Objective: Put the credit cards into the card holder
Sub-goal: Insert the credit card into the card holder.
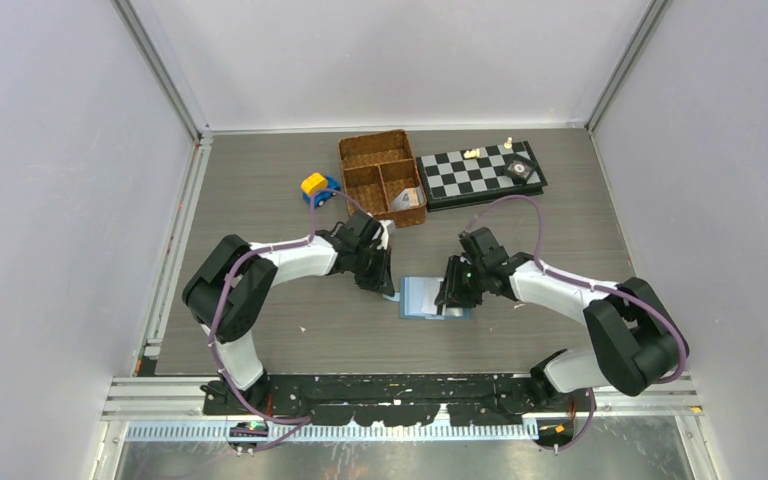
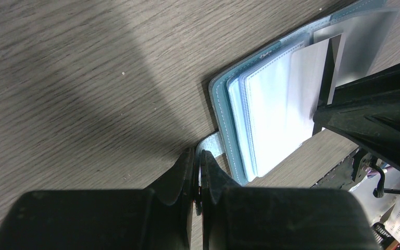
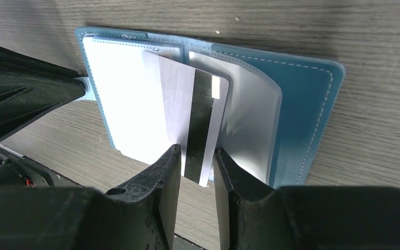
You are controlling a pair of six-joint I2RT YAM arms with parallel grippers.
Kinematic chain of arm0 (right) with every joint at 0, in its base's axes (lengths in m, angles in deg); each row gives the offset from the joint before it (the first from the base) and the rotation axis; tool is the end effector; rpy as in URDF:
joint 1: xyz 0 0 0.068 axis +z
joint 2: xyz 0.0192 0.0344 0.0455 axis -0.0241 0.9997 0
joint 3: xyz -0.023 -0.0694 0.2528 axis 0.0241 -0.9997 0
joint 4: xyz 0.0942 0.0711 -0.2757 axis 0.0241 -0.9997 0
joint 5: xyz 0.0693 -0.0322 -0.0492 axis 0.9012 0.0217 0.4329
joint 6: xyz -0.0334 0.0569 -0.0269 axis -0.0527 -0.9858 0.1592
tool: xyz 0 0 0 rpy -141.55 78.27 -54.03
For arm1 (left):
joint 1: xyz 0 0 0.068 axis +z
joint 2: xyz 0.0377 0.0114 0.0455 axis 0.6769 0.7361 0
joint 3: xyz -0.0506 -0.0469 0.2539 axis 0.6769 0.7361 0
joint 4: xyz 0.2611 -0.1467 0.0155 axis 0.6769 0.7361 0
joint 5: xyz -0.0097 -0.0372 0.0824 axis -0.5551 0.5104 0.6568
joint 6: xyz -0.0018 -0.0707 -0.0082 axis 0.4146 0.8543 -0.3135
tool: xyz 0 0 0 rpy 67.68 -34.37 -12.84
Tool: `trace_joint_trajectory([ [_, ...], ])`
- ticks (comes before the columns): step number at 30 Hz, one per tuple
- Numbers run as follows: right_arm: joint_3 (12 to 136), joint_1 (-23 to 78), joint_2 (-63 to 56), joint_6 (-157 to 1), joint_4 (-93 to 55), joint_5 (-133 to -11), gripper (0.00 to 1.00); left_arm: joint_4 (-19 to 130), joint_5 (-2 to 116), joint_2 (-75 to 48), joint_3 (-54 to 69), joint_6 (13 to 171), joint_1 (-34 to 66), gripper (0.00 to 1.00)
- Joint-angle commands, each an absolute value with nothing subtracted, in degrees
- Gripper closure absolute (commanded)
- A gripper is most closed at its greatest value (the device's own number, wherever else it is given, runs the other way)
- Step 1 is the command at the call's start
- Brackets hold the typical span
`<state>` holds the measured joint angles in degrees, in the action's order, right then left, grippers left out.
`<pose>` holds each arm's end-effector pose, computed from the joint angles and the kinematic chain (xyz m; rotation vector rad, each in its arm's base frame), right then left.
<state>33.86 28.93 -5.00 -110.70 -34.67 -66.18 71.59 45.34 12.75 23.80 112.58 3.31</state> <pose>0.2401 0.1564 0.0950 0.1301 2.7637 0.6922 0.2815 -0.2564 0.0904 0.3044 2.7707 -0.8488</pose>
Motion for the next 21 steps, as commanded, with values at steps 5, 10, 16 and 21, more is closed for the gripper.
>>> trace_joint_trajectory([
  [5,37.3,30.3,-2.7,-110.3,-33.7,-67.7,0.65,70.8,46.3,14.4,23.4,111.6,2.6,1.0],
  [10,39.4,31.7,-2.1,-110.4,-33.6,-68.0,0.64,70.4,46.2,14.3,23.5,112.0,2.4,1.0],
  [16,41.8,33.7,0.0,-110.3,-33.4,-68.8,0.64,70.0,46.0,14.4,23.5,112.3,2.1,1.0],
  [21,43.5,35.6,2.1,-110.2,-33.6,-69.6,0.64,69.7,46.0,14.2,23.6,112.7,2.1,1.0],
])
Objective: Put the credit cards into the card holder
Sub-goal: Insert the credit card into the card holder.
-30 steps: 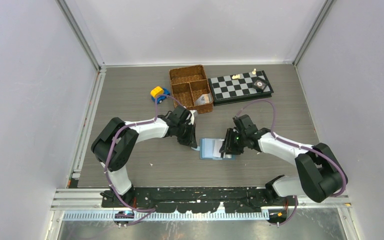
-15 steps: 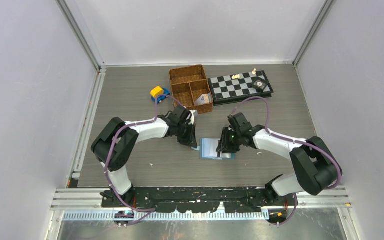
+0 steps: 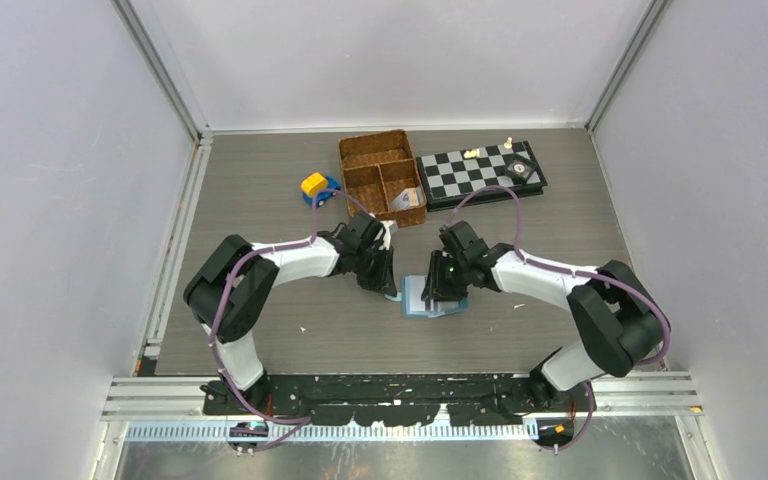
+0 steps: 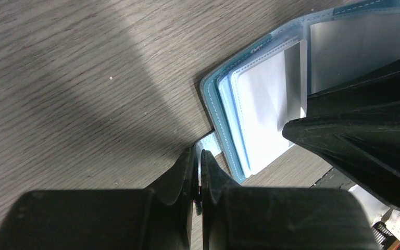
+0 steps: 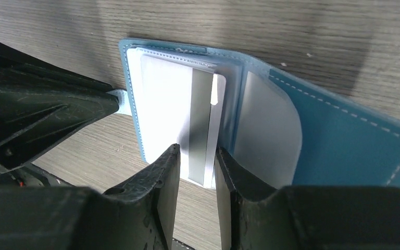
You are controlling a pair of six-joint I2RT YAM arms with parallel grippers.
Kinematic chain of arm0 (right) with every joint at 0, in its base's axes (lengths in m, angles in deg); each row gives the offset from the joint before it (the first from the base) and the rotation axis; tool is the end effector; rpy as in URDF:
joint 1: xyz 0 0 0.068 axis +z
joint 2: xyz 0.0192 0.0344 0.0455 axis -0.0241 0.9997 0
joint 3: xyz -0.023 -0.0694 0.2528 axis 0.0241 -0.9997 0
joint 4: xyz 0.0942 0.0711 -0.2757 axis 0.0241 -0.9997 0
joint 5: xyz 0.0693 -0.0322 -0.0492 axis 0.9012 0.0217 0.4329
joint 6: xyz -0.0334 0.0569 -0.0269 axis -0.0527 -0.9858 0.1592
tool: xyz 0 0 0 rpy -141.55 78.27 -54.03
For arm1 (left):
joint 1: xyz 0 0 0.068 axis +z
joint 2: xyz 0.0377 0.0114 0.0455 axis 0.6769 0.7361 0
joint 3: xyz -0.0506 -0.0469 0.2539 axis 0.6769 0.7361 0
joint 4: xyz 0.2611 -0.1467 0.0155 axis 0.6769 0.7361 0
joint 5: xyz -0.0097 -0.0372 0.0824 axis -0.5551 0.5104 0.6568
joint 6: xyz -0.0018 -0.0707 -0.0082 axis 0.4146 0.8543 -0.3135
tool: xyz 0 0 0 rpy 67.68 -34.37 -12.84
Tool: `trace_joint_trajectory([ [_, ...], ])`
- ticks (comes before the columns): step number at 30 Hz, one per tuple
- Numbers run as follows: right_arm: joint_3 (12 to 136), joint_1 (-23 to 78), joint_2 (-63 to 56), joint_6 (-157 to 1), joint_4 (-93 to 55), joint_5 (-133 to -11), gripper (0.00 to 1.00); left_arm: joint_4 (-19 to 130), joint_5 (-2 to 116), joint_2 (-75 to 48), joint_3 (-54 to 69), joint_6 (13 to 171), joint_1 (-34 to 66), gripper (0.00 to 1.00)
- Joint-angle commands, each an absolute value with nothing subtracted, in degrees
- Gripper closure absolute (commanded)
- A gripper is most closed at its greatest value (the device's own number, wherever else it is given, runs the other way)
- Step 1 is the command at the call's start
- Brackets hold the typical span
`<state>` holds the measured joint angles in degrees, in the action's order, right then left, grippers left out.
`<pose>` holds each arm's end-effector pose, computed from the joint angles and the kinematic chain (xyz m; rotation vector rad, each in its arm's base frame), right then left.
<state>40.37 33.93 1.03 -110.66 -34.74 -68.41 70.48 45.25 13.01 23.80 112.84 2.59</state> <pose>0.2504 0.1916 0.1007 0.0219 2.7633 0.6720 0.2797 -0.2612 0.0901 0.3188 2.7584 -0.8633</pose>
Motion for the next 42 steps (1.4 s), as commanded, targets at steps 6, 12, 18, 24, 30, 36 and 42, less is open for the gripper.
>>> trace_joint_trajectory([
  [6,45.2,36.9,1.3,-109.2,-36.6,-73.1,0.62,69.8,46.9,13.6,23.8,112.7,2.1,1.0],
  [12,45.1,36.9,-3.4,-108.6,-40.3,-77.1,0.51,69.2,47.2,11.4,24.7,112.6,2.1,1.0],
  [18,44.4,36.9,-9.4,-108.5,-46.2,-84.7,0.38,68.8,45.9,9.5,25.3,113.2,2.1,1.0],
  [24,43.3,36.8,-10.5,-108.4,-49.4,-88.9,0.33,68.1,44.4,6.9,25.5,114.5,2.1,1.0],
  [30,41.9,36.8,-7.9,-109.4,-48.4,-89.4,0.42,68.5,42.1,3.0,25.0,114.8,2.2,1.0],
  [36,40.7,36.8,-6.1,-110.4,-45.2,-87.3,0.51,70.2,40.4,-0.9,23.9,114.3,2.2,1.0],
  [42,39.7,36.8,-3.8,-111.2,-42.1,-85.5,0.55,71.0,39.0,-3.4,23.0,114.0,2.5,1.0],
])
